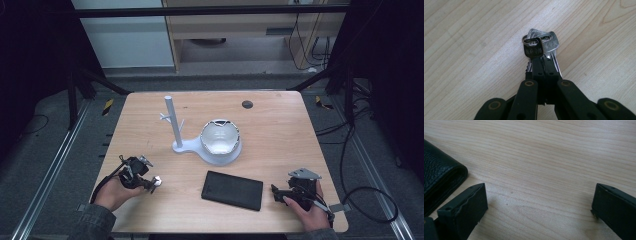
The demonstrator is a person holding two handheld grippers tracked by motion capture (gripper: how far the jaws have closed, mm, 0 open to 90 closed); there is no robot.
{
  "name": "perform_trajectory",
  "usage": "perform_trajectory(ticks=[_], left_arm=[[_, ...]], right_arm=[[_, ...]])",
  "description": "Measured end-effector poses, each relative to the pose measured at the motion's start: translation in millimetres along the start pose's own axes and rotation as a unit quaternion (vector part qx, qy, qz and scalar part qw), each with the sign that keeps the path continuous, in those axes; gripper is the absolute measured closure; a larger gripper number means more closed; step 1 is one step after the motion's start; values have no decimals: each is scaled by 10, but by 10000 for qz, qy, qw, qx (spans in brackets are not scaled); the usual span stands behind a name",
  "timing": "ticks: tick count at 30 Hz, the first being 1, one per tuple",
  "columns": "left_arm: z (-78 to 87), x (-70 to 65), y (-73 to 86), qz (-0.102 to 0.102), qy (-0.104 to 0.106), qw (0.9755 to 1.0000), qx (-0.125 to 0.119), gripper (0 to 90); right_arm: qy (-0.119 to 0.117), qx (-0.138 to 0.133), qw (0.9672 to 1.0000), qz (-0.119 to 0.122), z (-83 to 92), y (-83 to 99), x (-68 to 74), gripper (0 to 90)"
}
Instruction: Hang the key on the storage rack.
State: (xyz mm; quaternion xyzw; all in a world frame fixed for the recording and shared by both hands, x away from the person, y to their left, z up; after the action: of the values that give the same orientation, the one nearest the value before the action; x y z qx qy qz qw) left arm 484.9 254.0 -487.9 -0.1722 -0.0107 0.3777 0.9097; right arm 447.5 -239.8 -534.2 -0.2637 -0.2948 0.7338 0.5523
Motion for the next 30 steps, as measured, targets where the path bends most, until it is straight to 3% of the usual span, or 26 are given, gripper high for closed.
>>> perform_trajectory(ticks=[5, 11, 15, 22, 27, 30], left_arm=[[-1, 13, 8, 1, -130, 9999, -1, 896], [14, 7, -9, 37, -194, 9996, -178, 725], [-29, 9, -11, 56, -168, 9998, -123, 704], [-42, 54, -9, 119, 118, 9998, -130, 778], [-10, 120, 20, 126, 37, 9999, -100, 892], [-11, 127, 33, 135, 32, 9998, -130, 894]], right_arm=[[0, -1, 10000, 1, 0, 0, 1, 4], [2, 4, 10000, -6, 1, 1, 2, 4], [6, 6, 10000, -7, 1, 1, 3, 4], [5, 8, 10000, -5, 3, 2, 4, 4], [-2, 10, 10000, 4, 4, 3, 4, 4], [-3, 10, 10000, 3, 4, 3, 4, 4]])
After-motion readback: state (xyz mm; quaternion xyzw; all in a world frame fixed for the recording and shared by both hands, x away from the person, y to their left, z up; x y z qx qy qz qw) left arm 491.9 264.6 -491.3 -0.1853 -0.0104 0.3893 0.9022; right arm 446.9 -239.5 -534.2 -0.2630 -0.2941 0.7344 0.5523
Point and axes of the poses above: each handheld gripper's, and its own axes: z roughly backward along the jaws, y roughly out of its underside, x roughly to its left, the point moved 3 cm from there along -z, roughly forward along the jaws, and after that the axes turned 5 degrees about y, right-handed, at the moved point
